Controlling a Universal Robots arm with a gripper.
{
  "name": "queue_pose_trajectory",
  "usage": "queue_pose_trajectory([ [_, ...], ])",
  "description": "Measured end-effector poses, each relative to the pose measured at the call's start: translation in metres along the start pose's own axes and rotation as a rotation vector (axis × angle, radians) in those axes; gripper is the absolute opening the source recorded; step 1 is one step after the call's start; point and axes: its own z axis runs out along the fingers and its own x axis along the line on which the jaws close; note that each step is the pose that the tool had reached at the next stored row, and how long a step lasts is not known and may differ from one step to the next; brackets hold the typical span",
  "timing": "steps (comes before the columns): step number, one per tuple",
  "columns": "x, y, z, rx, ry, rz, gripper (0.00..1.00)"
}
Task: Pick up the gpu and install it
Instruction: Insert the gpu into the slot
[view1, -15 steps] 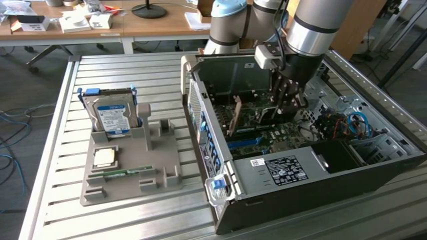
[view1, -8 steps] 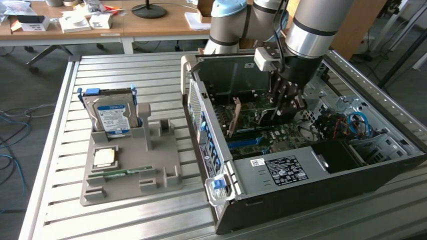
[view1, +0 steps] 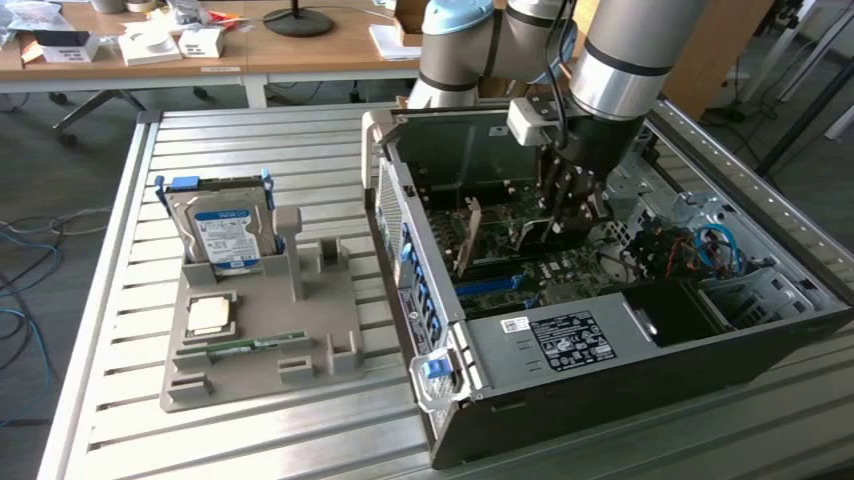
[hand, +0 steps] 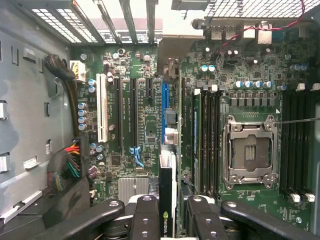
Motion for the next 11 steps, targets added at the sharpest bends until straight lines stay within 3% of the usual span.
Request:
queue_pose_trajectory([
  [4,0.000,0.0013,0.0002,0.0001,-0.0004,0.000,0.26],
  [11,0.000,0.0112,0.0006,0.0001,-0.0003,0.000,0.26],
])
